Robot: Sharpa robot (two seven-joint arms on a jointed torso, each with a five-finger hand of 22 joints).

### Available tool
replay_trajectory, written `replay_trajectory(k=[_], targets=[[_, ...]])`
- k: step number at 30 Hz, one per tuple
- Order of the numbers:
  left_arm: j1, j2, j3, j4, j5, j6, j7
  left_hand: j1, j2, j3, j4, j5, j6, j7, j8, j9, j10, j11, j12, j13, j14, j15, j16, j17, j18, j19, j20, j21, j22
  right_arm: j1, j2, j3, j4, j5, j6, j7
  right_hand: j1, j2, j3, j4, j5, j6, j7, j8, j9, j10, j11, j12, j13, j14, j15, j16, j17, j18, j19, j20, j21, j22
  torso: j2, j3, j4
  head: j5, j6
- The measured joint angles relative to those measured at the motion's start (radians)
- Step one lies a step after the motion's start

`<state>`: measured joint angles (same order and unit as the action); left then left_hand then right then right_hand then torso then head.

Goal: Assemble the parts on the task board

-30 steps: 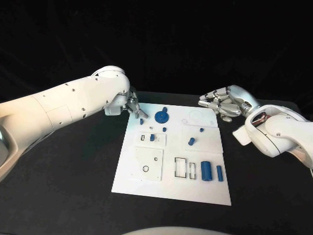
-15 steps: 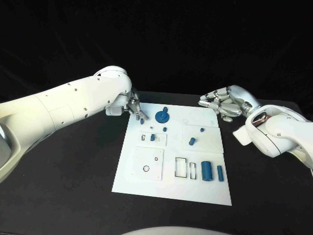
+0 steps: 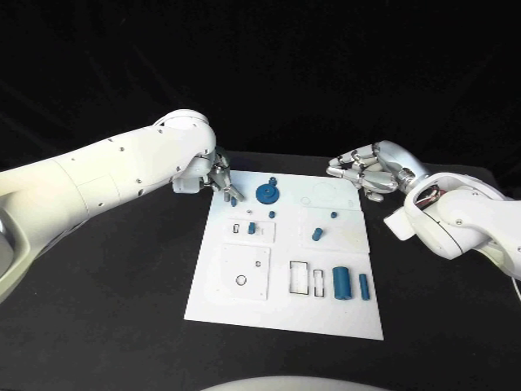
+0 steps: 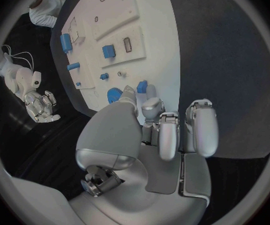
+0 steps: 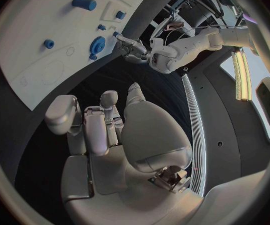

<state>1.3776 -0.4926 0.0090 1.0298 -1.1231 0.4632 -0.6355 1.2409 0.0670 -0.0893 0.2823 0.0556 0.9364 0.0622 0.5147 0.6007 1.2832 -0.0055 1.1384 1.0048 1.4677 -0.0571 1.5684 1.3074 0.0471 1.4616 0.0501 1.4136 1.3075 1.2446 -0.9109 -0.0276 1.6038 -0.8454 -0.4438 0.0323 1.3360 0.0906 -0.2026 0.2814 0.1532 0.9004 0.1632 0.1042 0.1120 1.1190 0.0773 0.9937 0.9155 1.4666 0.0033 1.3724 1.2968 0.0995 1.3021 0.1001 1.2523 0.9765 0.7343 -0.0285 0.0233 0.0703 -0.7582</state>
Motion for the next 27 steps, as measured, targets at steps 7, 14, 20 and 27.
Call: replay_trajectory(k=[7,14,20,27], targets=[[0.0,0.0,0.0,-0.001,0.008,0.0,-0.002,0.04,0.032,0.026,-0.014,0.0,0.004,-0.003,0.007,0.01,0.005,-0.005,0.0,0.0,0.0,-0.007,0.0,0.0,0.0,0.004,-0.004,0.0,0.0,0.0,-0.001,0.0,-0.004,-0.004,0.008,-0.002,0.0,0.0,-0.003,-0.003,0.0,0.0,0.0,0.0,0.001,0.0,0.0,0.0,0.0,0.0,0.0,0.0,-0.001,0.0,0.0,0.0,0.0,0.0,0.0,-0.0001,0.0002,0.0,-0.001],[0.0,0.003,0.0,-0.006,0.024,0.0,-0.002,0.085,0.045,0.056,-0.034,0.0,0.007,-0.007,0.013,0.024,0.005,-0.005,0.0,-0.006,-0.004,-0.011,0.0,0.0,0.0,0.004,-0.004,0.0,0.0,0.0,-0.003,0.0,-0.005,-0.006,0.012,-0.004,0.0,0.0,-0.003,-0.003,0.0,0.0,0.0,0.0,0.001,0.001,0.001,0.0,-0.001,0.0,0.0,0.0,-0.002,0.0,0.0,0.0,0.0,0.0,0.0,0.0,0.0002,0.001,-0.003],[0.0,0.006,0.0,-0.012,0.034,0.0,-0.002,0.147,0.047,0.109,-0.072,0.002,-0.005,-0.018,0.012,0.031,0.003,-0.014,-0.009,-0.012,0.0,-0.014,0.0,0.0,0.0,0.003,-0.011,0.0,0.0,0.0,-0.002,0.0,-0.005,-0.007,0.014,-0.005,0.0,0.0,-0.003,-0.003,0.004,0.0,0.0,0.0,0.001,0.001,0.001,0.0,-0.001,0.0,0.0,0.0,-0.002,0.0,0.0,0.0,0.0,0.0,0.0,0.0006,0.0001,0.002,-0.003],[0.002,0.008,0.0,-0.017,0.05,0.0,0.0,0.212,0.041,0.19,-0.092,0.004,-0.033,-0.007,0.005,0.032,0.001,-0.012,-0.029,-0.025,0.0,-0.014,0.0,0.001,0.0,0.003,-0.011,0.0,0.0,0.0,-0.002,0.0,-0.005,-0.007,0.017,-0.007,0.0,0.0,-0.003,-0.003,0.004,0.0,0.0,0.0,0.0,0.001,0.001,0.0,-0.001,0.0,0.0,0.0,-0.002,0.0,0.0,0.0,0.0,0.0,0.0,0.0001,0.0001,0.004,-0.003]])
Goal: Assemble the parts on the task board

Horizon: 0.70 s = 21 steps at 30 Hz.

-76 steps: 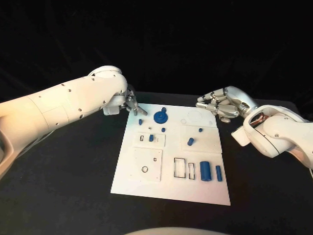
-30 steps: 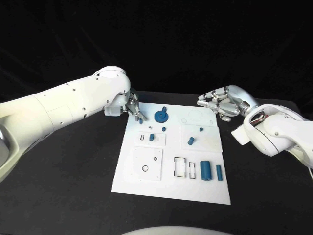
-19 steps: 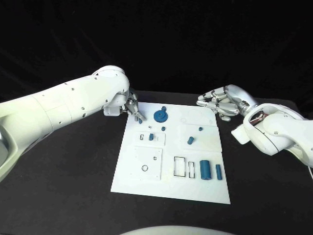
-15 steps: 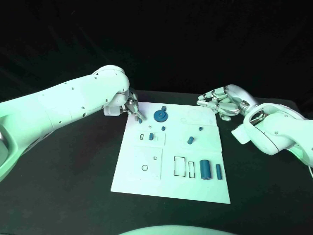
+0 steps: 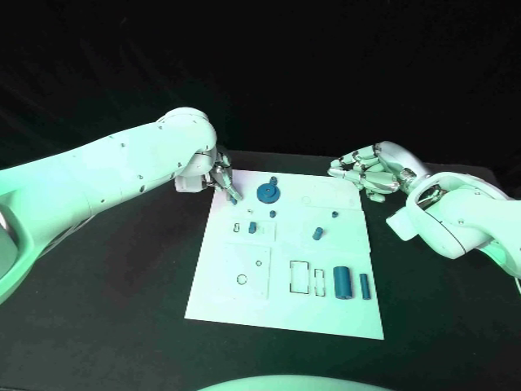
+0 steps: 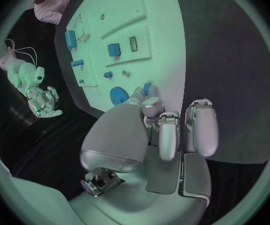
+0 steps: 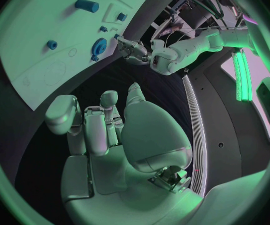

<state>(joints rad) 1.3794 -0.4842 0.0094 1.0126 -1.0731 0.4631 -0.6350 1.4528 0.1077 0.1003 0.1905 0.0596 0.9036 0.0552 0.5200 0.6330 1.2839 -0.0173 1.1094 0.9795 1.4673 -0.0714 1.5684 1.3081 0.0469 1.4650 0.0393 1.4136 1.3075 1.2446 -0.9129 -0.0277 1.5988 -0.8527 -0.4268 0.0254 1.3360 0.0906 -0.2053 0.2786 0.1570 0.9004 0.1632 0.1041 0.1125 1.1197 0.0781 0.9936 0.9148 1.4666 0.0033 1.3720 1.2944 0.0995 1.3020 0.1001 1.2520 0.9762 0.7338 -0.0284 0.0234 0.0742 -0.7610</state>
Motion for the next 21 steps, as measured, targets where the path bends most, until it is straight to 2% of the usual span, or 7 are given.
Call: replay_trajectory(k=[4,6,7,8,9,11,21], targets=[[0.0,0.0,-0.002,-0.001,0.008,0.002,0.0,0.024,-0.024,0.036,0.036,0.013,-0.006,0.005,-0.009,0.002,-0.001,0.001,-0.01,-0.008,0.0,0.0,0.0,0.0,0.0,0.0,0.0,0.0,0.0,0.0,0.001,0.0,0.0,0.0,0.002,-0.001,0.0,0.0,0.0,0.0,0.0,0.0,0.0,0.0,0.0,0.0,0.0,0.0,0.0,0.0,0.0,0.0,0.0,0.0,0.0,0.0,0.0,0.0,0.0,-0.0001,0.0,0.002,0.0],[0.0,0.0,-0.004,-0.002,0.01,0.004,0.0,0.0,-0.066,0.09,0.062,0.039,-0.006,0.005,-0.01,0.011,-0.001,0.001,-0.014,-0.01,0.0,0.0,0.0,0.0,0.0,0.0,0.0,-0.004,0.0,0.0,0.001,0.0,0.0,0.0,0.003,-0.001,0.0,0.0,0.0,0.0,0.0,0.0,0.0,0.0,0.0,0.0,0.0,0.0,0.0,0.0,0.0,0.0,0.0,0.0,0.0,0.0,0.0,0.0,0.0,-0.0001,0.0,0.004,0.0],[-0.001,0.0,-0.005,-0.002,0.012,0.005,0.0,-0.029,-0.095,0.168,0.04,0.039,-0.006,0.005,-0.01,0.015,-0.001,0.001,-0.014,-0.01,0.0,0.0,0.0,0.0,0.0,-0.002,0.002,-0.004,0.0,0.0,0.001,0.0,0.0,0.0,0.003,-0.001,0.0,0.0,0.0,0.0,0.0,0.0,0.0,0.0,0.0,0.0,0.0,0.0,0.0,0.0,0.0,0.0,0.0,0.0,0.0,0.0,0.0,0.0,0.0,-0.0001,0.0,0.005,0.0],[-0.001,0.0,-0.006,-0.002,0.013,0.005,0.0,-0.049,-0.115,0.194,0.047,0.043,-0.006,0.005,-0.01,0.022,-0.001,0.001,-0.014,-0.011,0.0,0.0,0.0,0.0,0.0,-0.002,0.002,-0.004,0.0,0.0,0.001,0.0,0.0,0.0,0.004,-0.001,0.0,0.0,0.0,0.0,0.0,0.0,0.0,0.0,0.0,0.0,0.0,0.0,0.0,0.0,0.0,0.0,0.0,0.0,0.0,0.0,-0.001,0.0,0.0,-0.0001,0.0,0.006,-0.001],[-0.002,-0.001,-0.007,-0.002,0.014,0.005,0.0,-0.065,-0.131,0.24,0.026,0.045,-0.006,0.005,-0.01,0.028,-0.001,0.002,-0.014,-0.011,0.0,0.0,0.0,0.0,0.0,-0.002,0.002,-0.004,0.0,0.0,0.002,0.0,0.0,0.0,0.004,-0.001,0.0,0.0,0.0,0.0,0.0,0.0,0.0,0.0,0.0,0.0,0.0,0.0,0.0,0.0,0.0,0.0,0.0,0.0,0.0,0.0,-0.001,0.0,0.0,-0.0001,-0.0001,0.006,-0.001],[-0.002,-0.003,-0.008,0.0,0.015,0.005,0.001,-0.091,-0.157,0.285,0.025,0.057,-0.005,0.006,0.0,0.037,0.005,0.007,-0.014,-0.009,0.0,0.0,0.0,0.0,0.0,-0.002,0.002,-0.004,0.0,0.0,0.002,0.0,0.0,0.0,0.005,-0.001,0.0,0.0,0.0,0.0,0.0,0.0,0.0,0.0,0.0,0.0,0.0,0.0,0.0,0.0,0.0,0.0,0.0,0.0,0.0,0.0,-0.001,0.0,0.0,0.0,-0.0004,0.007,-0.001],[-0.005,-0.056,-0.009,0.069,0.016,-0.024,0.026,-0.143,-0.208,0.365,0.004,0.103,0.009,0.005,0.015,0.058,0.037,0.002,0.014,0.029,0.0,0.0,0.0,0.0,0.0,-0.002,0.002,0.018,0.0,0.0,0.002,-0.001,-0.001,0.001,0.011,-0.002,0.004,0.004,0.0,0.0,0.0,0.0,0.0,0.004,0.001,0.0,0.0,0.0,0.0,0.0,0.0,0.0,0.0,0.0,0.0,0.0,-0.001,0.001,0.0,0.0006,-0.0007,0.01,0.002]])
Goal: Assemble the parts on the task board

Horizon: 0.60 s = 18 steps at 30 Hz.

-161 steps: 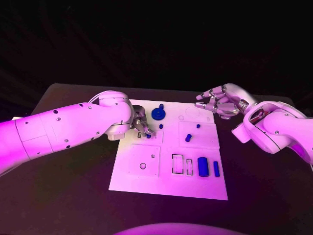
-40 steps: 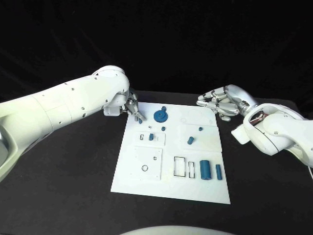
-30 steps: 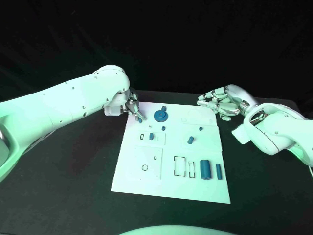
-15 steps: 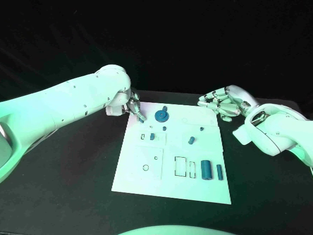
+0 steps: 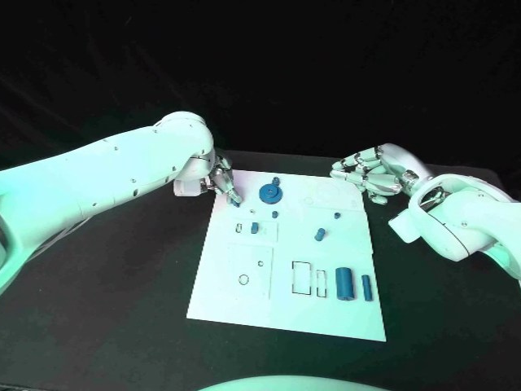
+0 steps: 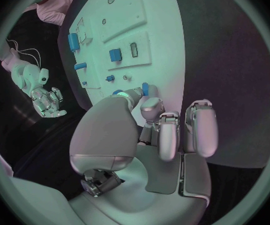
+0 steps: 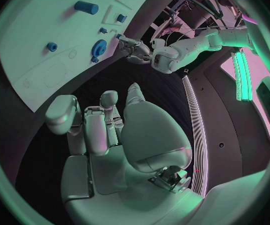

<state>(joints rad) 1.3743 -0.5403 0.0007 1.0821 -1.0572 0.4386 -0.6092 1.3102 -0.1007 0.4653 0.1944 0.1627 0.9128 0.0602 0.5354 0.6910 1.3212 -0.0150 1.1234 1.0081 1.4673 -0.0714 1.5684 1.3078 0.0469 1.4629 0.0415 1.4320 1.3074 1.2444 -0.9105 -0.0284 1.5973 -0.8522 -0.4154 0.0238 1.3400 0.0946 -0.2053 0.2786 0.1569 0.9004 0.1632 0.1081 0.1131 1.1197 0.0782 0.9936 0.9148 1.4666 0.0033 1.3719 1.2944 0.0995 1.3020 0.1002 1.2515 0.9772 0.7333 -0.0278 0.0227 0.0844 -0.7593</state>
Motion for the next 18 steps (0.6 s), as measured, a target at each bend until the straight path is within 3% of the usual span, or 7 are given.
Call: replay_trajectory(k=[7,11,18], targets=[[0.0,-0.077,-0.001,0.104,0.007,-0.051,0.019,-0.041,-0.025,0.03,-0.013,0.081,0.011,-0.007,0.011,0.014,0.014,-0.007,0.009,0.016,0.0,0.0,0.0,0.0,0.0,0.0,0.0,0.011,0.0,0.0,-0.001,-0.001,0.001,0.0,0.003,0.0,0.0,0.0,0.0,0.0,0.004,0.0,0.0,0.0,0.0,0.0,0.0,0.0,0.0,0.0,0.0,0.0,0.0,0.0,0.0,0.0,0.0,0.0,0.0,0.0006,0.0005,0.001,0.0],[-0.001,-0.119,-0.003,0.161,0.015,-0.089,0.028,-0.052,-0.035,0.041,-0.019,0.108,0.015,-0.006,0.017,0.021,0.016,-0.009,0.009,0.015,0.0,0.0,0.0,0.0,0.0,0.0,0.0,0.012,0.0,0.0,-0.002,-0.002,0.001,0.001,0.005,0.0,0.0,0.0,0.0,0.0,0.004,0.0,0.0,0.0,0.0,0.0,0.0,0.0,0.0,0.0,0.0,0.0,0.0,0.0,0.0,0.0,0.0,0.0,0.001,0.0002,0.0012,0.001,0.0],[-0.01,-0.181,-0.02,0.267,0.025,-0.153,0.036,-0.069,-0.044,0.053,-0.025,0.139,0.024,-0.012,0.02,0.027,0.026,-0.012,0.015,0.021,0.0,0.0,0.0,0.0,0.0,0.004,-0.004,0.019,0.0,0.0,-0.004,-0.003,0.001,0.001,0.007,0.0,0.0,0.0,0.0,0.0,0.004,0.0,0.0,0.0,0.0,0.0,0.0,0.0,0.0,0.0,0.0,0.0,0.0,0.0,0.0,0.0,0.0,0.0,0.0,-0.0001,0.0018,0.003,-0.002]])
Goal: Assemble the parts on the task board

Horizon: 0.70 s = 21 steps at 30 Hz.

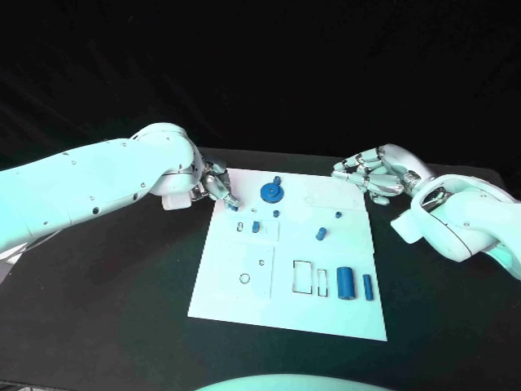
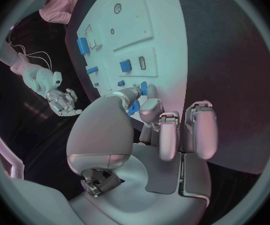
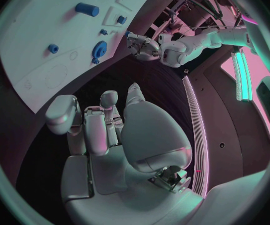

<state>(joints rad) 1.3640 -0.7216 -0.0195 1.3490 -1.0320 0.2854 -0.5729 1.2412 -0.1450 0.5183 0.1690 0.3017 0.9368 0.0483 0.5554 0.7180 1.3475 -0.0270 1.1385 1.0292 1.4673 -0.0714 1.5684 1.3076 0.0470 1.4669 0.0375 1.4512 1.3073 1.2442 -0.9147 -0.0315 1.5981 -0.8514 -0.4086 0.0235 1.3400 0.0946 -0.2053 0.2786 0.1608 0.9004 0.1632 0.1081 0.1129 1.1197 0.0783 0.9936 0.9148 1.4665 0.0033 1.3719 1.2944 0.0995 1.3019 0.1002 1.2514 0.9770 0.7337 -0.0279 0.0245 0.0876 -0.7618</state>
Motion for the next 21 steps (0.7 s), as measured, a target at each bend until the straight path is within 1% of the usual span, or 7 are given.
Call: replay_trajectory(k=[3,5,7,11,17,21], targets=[[-0.008,-0.025,-0.003,0.05,0.001,-0.021,0.0,-0.004,-0.004,0.008,-0.008,0.004,0.0,0.0,0.002,0.0,0.0,0.0,0.0,0.0,0.0,0.0,0.0,0.0,0.0,0.0,0.0,0.0,0.0,0.0,0.0,0.0,0.0,0.0,0.001,0.0,0.0,0.0,0.0,0.0,0.002,0.0,0.0,0.0,0.0,0.0,0.0,0.0,0.0,0.0,0.0,0.0,0.0,0.0,0.0,0.0,0.0,0.0,0.0,-0.0002,0.0,0.002,-0.001],[-0.014,-0.038,-0.005,0.078,-0.005,-0.032,0.0,-0.004,-0.004,0.01,-0.01,0.004,0.0,0.0,0.002,0.0,0.0,0.0,0.0,0.0,0.0,0.0,0.0,0.0,0.0,0.0,0.0,0.0,0.0,0.0,0.0,-0.001,0.0,0.0,0.001,0.0,0.004,0.004,0.0,0.0,0.004,0.0,0.0,0.0,0.0,0.0,0.0,0.0,0.0,0.0,0.0,0.0,0.0,0.0,0.0,0.0,0.0,0.0,0.0,-0.0003,-0.0002,0.003,-0.001],[-0.02,-0.044,-0.005,0.095,-0.012,-0.04,0.0,-0.005,-0.005,0.01,-0.01,0.004,0.0,0.0,0.002,0.0,0.0,0.0,0.0,0.0,0.0,0.0,0.0,0.0,0.0,0.0,0.0,0.0,0.0,0.0,-0.001,-0.001,0.001,0.0,0.001,0.0,0.004,0.004,0.0,0.0,0.004,0.0,0.0,0.0,0.0,0.0,0.0,0.0,0.0,0.0,0.0,0.0,0.001,0.0,0.0,0.0,0.0,0.0,0.0,-0.0002,-0.0006,0.004,-0.001],[-0.031,-0.051,-0.007,0.113,-0.034,-0.054,0.0,-0.007,-0.007,0.011,-0.011,0.004,0.003,0.0,0.002,0.0,0.0,0.0,0.0,-0.002,0.0,0.0,0.0,0.0,0.0,0.0,0.0,0.0,0.0,-0.001,-0.001,-0.001,0.002,0.0,0.001,0.001,0.004,0.004,0.0,0.0,0.004,0.0,0.0,0.0,0.001,0.0,0.0,0.0,0.0,0.0,0.0,0.0,0.001,0.0,0.0,0.0,0.0,0.0,0.0,0.0006,-0.0014,0.007,-0.002],[-0.046,-0.055,-0.008,0.125,-0.068,-0.071,-0.001,-0.008,-0.008,0.014,-0.014,0.008,0.003,0.0,0.002,0.0,0.0,0.0,0.0,-0.004,0.0,0.0,0.0,0.0,0.0,0.0,0.0,0.0,0.0,-0.001,-0.003,-0.001,0.002,0.0,0.002,0.002,0.004,0.004,0.0,0.0,0.004,0.0,0.0,0.0,0.001,0.0,0.0,0.0,0.0,0.0,0.0,0.0,0.001,0.0,0.0,0.0,0.0,0.0,0.001,-0.0006,-0.0028,0.005,-0.002],[-0.051,-0.054,-0.008,0.126,-0.083,-0.077,-0.002,-0.009,-0.009,0.014,-0.014,0.008,0.003,0.0,0.002,0.0,0.0,0.0,0.0,-0.004,0.0,0.0,0.0,0.0,0.0,0.0,0.0,0.0,0.0,-0.002,-0.003,-0.001,0.003,0.0,0.002,0.002,0.004,0.004,-0.003,-0.003,0.004,0.0,0.0,0.0,0.001,0.0,0.0,0.0,0.0,0.0,0.0,0.0,0.001,0.0,0.0,0.0,0.0,0.0,0.002,-0.0004,-0.0028,0.004,-0.003]])
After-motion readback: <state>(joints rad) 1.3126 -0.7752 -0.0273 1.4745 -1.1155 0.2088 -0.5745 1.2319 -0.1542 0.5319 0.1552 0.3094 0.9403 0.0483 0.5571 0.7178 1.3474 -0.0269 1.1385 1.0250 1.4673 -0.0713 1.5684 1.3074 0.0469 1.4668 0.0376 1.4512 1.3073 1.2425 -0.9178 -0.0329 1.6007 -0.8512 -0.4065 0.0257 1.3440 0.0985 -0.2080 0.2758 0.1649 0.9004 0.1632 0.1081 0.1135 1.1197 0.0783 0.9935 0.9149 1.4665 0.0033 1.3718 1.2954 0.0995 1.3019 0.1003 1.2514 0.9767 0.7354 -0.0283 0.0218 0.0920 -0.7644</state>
